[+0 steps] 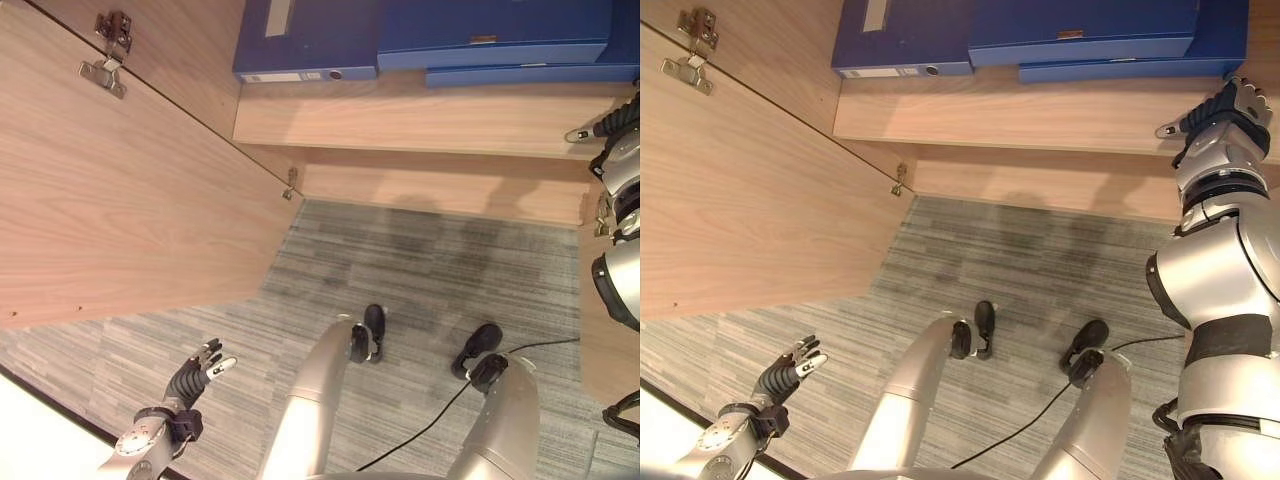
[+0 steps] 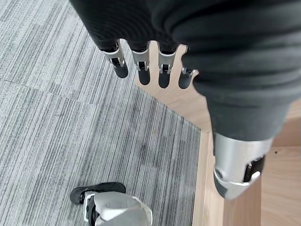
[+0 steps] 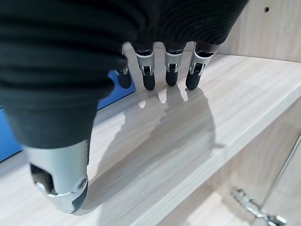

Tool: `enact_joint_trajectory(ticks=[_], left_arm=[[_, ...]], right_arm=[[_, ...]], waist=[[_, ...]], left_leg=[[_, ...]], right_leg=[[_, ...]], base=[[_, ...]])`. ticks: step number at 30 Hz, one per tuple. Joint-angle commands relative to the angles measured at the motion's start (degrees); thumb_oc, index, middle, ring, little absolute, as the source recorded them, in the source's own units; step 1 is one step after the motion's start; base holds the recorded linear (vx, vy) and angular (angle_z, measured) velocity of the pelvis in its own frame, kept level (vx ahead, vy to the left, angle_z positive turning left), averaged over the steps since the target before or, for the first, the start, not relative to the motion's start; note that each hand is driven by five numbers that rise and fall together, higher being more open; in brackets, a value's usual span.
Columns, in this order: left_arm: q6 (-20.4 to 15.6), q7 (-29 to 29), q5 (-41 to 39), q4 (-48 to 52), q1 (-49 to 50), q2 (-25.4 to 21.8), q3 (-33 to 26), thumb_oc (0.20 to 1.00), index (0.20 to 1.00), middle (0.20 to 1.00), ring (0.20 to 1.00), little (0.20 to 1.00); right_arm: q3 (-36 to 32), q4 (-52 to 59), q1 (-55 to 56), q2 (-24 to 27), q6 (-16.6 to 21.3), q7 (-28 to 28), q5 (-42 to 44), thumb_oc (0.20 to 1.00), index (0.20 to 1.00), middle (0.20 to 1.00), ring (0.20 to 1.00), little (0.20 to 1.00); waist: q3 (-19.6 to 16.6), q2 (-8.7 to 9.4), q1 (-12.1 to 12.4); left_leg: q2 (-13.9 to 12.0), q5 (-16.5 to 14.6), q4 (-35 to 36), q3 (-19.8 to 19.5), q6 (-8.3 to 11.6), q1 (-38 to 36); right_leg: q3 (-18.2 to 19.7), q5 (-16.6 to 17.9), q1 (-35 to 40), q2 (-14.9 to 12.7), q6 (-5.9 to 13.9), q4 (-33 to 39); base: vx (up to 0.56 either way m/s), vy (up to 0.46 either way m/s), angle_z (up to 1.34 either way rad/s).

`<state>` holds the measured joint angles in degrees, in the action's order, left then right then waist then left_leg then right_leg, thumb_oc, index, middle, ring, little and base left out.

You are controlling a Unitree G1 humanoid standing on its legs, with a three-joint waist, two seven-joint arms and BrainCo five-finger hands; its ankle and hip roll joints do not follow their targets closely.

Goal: Put the empty folder in the office cabinet

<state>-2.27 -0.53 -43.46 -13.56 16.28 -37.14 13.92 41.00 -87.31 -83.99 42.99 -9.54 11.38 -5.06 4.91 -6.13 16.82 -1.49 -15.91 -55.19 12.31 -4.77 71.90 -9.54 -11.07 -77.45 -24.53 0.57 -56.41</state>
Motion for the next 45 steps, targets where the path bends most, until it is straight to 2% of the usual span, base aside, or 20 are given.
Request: enact_joint_trajectory(ticks=[1,10,21,33,40,45], left_arm=[[-0.5,-1.2,1.0,1.4,2.4,-1.6,-2.9,1.000,1.000,1.000,1.000,1.000],[-1.0,-2.4,0.4,1.5,2.4,-1.3,-3.3,1.000,1.000,1.000,1.000,1.000],[-1.4,-3.2,0.2,0.6,2.2,-1.0,-3.0,1.000,1.000,1.000,1.000,1.000],[-2.1,-3.7,0.1,1.5,2.2,-2.4,-2.3,1.000,1.000,1.000,1.000,1.000],[-2.2,-3.9,0.1,1.1,2.6,-2.3,-2.7,1.000,1.000,1.000,1.000,1.000],[-2.5,-4.5,-0.5,-0.8,2.5,-0.9,-2.8,1.000,1.000,1.000,1.000,1.000]], right_arm=[[-0.1,6.8,0.0,-8.1,3.6,-5.6,5.7,1.000,1.000,1.000,1.000,1.000],[0.3,12.8,1.4,-15.9,5.1,-5.5,8.3,1.000,1.000,1.000,1.000,1.000],[-1.6,14.7,1.9,-18.7,6.3,-4.2,12.4,1.000,1.000,1.000,1.000,1.000],[-0.5,18.9,4.7,-26.7,8.0,-4.4,13.7,1.000,1.000,1.000,1.000,1.000],[-0.3,19.7,5.4,-27.5,8.2,-4.0,13.2,1.000,1.000,1.000,1.000,1.000],[-2.3,19.6,5.5,-24.1,8.4,-1.2,13.0,1.000,1.000,1.000,1.000,1.000]], waist=[[3.9,-2.02,2.2],[4.4,-1.86,2.0],[4.8,-1.62,1.7],[4.9,-2.08,2.1],[4.7,-1.96,1.6],[5.0,-1.45,0.5]], left_leg=[[0.9,4.5,9.5,-3.4,0.95,2.8],[0.5,4.2,8.5,-3.3,0.95,3.3],[0.2,4.1,8.5,-3.2,1.08,3.3],[-0.4,3.4,7.1,-3.5,0.93,3.7],[-0.3,3.6,7.2,-3.5,1.03,4.0],[-0.6,3.5,7.1,-3.4,0.98,4.0]], right_leg=[[3.5,-4.8,2.7,-1.6,2.81,1.6],[3.8,-5.1,2.4,-1.3,2.24,1.0],[3.6,-5.1,2.5,-1.1,2.31,0.9],[3.1,-5.5,2.3,-1.1,2.26,-0.1],[3.3,-5.4,1.9,-0.9,2.20,-0.1],[3.5,-5.4,1.7,-0.6,2.05,-0.1]], base=[[0.00,0.000,0.00],[0.01,0.002,-0.02],[0.00,-0.001,-0.01],[0.00,-0.005,-0.02],[0.00,0.000,0.00],[0.00,0.000,0.00]])
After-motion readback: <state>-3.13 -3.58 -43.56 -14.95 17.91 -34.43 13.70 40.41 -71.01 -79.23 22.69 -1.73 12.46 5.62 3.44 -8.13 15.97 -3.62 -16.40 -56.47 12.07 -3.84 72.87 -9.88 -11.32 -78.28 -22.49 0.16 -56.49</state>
